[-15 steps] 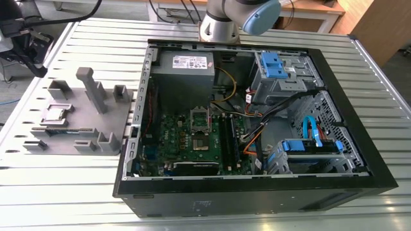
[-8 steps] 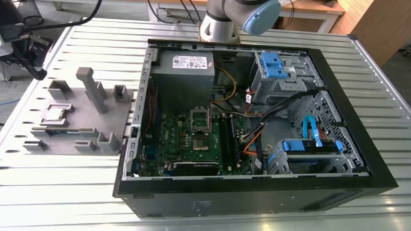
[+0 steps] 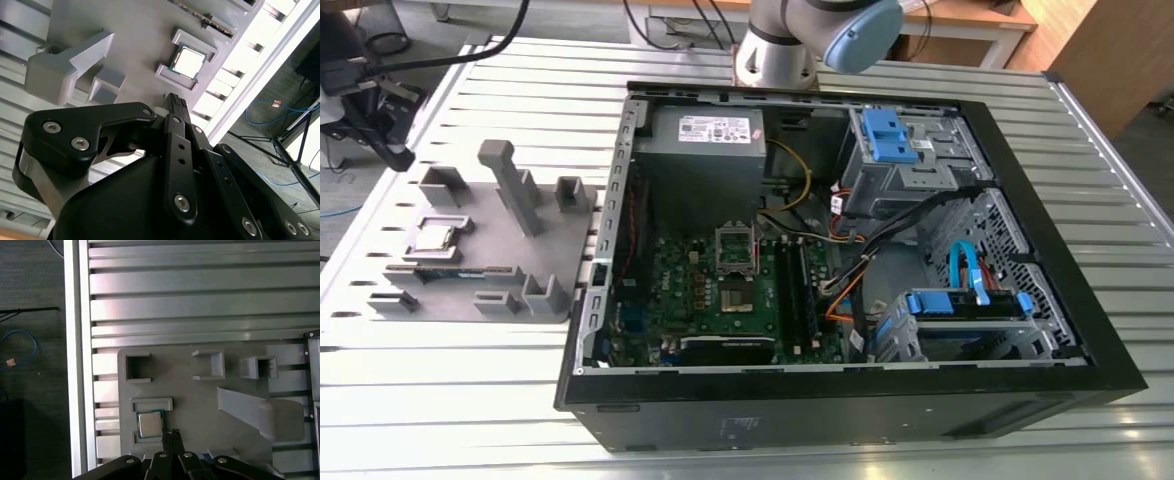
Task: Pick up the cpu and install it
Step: 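Reach for the cpu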
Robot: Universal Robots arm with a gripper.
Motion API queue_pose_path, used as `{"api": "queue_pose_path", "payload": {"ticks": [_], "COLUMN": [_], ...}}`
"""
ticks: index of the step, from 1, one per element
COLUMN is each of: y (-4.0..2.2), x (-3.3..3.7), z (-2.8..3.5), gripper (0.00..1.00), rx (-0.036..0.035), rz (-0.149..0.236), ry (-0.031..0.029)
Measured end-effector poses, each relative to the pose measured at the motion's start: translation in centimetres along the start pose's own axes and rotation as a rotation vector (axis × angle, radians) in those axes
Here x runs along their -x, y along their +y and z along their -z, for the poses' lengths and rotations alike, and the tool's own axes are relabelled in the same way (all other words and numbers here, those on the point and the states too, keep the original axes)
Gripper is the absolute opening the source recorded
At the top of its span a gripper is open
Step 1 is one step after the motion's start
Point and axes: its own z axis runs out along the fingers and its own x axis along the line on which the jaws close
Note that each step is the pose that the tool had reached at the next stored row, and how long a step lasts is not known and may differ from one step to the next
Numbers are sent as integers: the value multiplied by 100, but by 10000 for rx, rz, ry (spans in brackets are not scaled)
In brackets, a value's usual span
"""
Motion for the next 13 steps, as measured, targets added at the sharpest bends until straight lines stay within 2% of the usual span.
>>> {"api": "queue_pose_path", "payload": {"ticks": [13], "y": [-21], "x": [-63], "z": [-105], "gripper": [11], "rx": [-1], "rz": [0], "ry": [1]}}
